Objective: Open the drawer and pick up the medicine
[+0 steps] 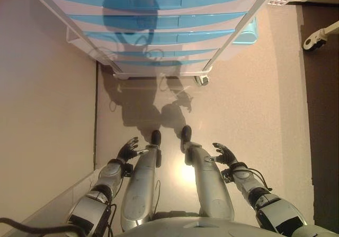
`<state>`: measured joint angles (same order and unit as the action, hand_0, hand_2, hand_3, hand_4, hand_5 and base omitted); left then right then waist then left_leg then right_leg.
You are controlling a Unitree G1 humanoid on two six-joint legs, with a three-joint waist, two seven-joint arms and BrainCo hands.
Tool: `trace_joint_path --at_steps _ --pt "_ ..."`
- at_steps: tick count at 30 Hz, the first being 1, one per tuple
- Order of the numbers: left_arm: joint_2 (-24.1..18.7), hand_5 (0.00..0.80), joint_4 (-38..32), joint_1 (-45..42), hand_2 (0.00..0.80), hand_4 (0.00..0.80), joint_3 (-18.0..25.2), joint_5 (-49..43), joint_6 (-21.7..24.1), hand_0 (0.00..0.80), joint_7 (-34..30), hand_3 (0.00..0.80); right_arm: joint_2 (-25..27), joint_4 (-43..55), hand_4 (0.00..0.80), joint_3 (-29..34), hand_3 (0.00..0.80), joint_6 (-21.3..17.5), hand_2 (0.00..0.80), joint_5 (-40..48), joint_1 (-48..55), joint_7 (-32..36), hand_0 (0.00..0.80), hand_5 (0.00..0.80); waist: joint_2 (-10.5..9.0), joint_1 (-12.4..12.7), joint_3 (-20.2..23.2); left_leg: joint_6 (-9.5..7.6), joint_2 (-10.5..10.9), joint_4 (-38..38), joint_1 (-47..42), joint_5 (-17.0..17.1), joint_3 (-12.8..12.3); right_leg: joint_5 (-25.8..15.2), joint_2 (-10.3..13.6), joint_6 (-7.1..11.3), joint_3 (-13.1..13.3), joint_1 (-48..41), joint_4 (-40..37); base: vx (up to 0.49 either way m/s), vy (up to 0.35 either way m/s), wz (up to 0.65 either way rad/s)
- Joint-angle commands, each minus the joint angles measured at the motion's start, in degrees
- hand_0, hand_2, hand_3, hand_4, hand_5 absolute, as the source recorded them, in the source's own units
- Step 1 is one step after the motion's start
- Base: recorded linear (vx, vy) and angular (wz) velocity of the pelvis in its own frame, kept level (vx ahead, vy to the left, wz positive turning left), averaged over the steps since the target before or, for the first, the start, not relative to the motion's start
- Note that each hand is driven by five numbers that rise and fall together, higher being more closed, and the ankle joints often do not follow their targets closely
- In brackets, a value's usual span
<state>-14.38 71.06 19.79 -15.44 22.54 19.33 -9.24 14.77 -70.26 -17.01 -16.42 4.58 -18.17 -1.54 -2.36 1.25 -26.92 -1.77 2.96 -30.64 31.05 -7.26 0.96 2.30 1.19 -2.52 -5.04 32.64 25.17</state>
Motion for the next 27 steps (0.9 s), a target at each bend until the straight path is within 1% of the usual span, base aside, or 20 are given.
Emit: trace_joint_path --at_steps 1,4,7,9,11,13,15,17,21,25,27 --pt "0.5 0.000 -1.4 -1.7 0.000 0.000 1.0 3.2 3.5 0.000 0.1 0.000 1.6 2.1 0.000 -2.4 0.000 -0.2 0.000 1.9 3.2 -1.4 0.000 0.000 0.85 -0.5 1.8 -3.63 2.3 4.0 0.6 2.3 -4.0 3.8 -3.0 -0.17 0.7 0.8 6.6 0.007 0.046 -0.08" --pt "0.6 0.000 -2.8 -0.9 0.000 0.000 1.4 5.5 4.2 0.000 -1.3 0.000 1.7 2.7 0.000 -2.7 0.000 0.3 0.000 2.4 3.1 -1.2 0.000 0.000 0.65 -1.0 1.6 -3.55 1.9 2.7 1.6 1.7 -4.8 3.6 -3.3 -0.24 1.1 2.0 7.2 0.022 0.034 -0.10" --pt "0.4 0.000 -5.3 0.0 0.000 0.000 2.1 10.9 4.6 0.000 -4.6 0.000 1.6 3.2 0.000 -2.9 0.000 0.7 0.000 2.8 3.2 -1.2 0.000 0.000 0.24 -1.5 1.2 -3.79 1.7 2.0 2.1 1.2 -5.4 3.1 -3.6 -0.15 1.4 2.7 7.3 0.020 0.024 -0.13" --pt "0.1 0.000 -7.4 0.8 0.000 0.000 2.4 12.9 5.1 0.000 -5.3 0.000 1.9 3.6 0.000 -3.1 0.000 0.9 0.000 3.1 3.2 -0.8 0.000 0.000 -0.01 -1.9 0.9 -3.86 1.5 1.4 2.7 0.9 -5.6 2.8 -3.9 -0.06 1.8 3.4 7.3 -0.001 0.024 -0.21" --pt "-0.3 0.000 -9.3 1.8 0.000 0.000 2.2 13.8 6.0 0.000 -5.7 0.000 2.4 4.0 0.000 -3.3 0.000 1.1 0.000 2.8 3.4 -0.6 0.000 0.000 -0.29 -2.5 0.8 -3.92 1.4 0.9 3.3 0.7 -5.9 2.2 -4.3 0.03 2.3 4.1 7.1 0.008 0.029 -0.22" --pt "-0.3 0.000 -10.6 2.8 0.000 0.000 2.1 16.3 5.6 0.000 -7.2 0.000 2.7 4.0 0.000 -3.3 0.000 1.4 0.000 2.8 3.5 -0.5 0.000 0.000 -0.38 -3.0 0.6 -3.97 1.4 0.3 3.6 0.4 -6.1 1.9 -4.5 0.15 3.0 4.4 7.2 0.024 0.041 -0.10" --pt "-0.4 0.000 -12.0 3.7 0.000 0.000 2.5 20.2 5.2 0.000 -8.8 0.000 3.4 4.0 0.000 -3.1 0.000 1.5 0.000 2.2 3.9 0.0 0.000 0.000 -0.57 -3.7 0.4 -4.17 1.4 -0.7 3.6 -0.1 -6.3 1.6 -4.8 0.23 3.7 4.5 7.4 0.053 0.049 -0.23" --pt "-0.5 0.000 -13.3 4.3 0.000 0.000 3.0 23.7 5.8 0.000 -9.8 0.000 3.7 4.1 0.000 -3.0 0.000 1.8 0.000 2.2 4.4 0.1 0.000 0.000 -0.86 -4.2 0.2 -4.32 1.5 -1.6 3.6 -0.6 -6.4 1.1 -4.9 0.42 4.3 4.4 7.4 0.079 0.015 -0.33" --pt "-1.6 0.000 -16.1 6.3 0.000 0.000 4.4 27.9 5.9 0.000 -6.9 0.000 3.8 4.6 0.000 -3.5 0.000 1.8 0.000 0.8 5.5 1.2 0.000 0.000 -1.71 -4.9 0.3 -4.74 1.3 -3.7 4.5 -1.7 -7.2 0.1 -4.9 0.92 4.9 4.7 6.9 0.067 -0.003 -0.17" --pt "-3.7 0.000 -17.0 8.5 0.000 0.000 6.8 34.3 6.2 0.000 -8.1 0.000 3.6 5.1 0.000 -4.8 0.000 2.1 0.000 -0.3 6.6 1.7 0.000 0.000 -2.57 -5.5 0.5 -4.82 1.1 -4.7 4.9 -2.3 -7.5 -1.0 -5.0 1.46 5.4 4.6 6.0 0.080 -0.020 -0.20" --pt "-5.0 0.000 -17.5 10.0 0.000 0.000 8.0 38.2 6.2 0.000 -9.2 0.000 3.7 5.3 0.000 -5.1 0.000 2.2 0.000 0.7 7.2 1.5 0.000 0.000 -3.00 -5.8 0.6 -4.98 1.0 -5.1 5.2 -2.6 -7.7 -1.3 -5.0 1.59 5.7 4.6 5.7 0.057 -0.020 -0.17"
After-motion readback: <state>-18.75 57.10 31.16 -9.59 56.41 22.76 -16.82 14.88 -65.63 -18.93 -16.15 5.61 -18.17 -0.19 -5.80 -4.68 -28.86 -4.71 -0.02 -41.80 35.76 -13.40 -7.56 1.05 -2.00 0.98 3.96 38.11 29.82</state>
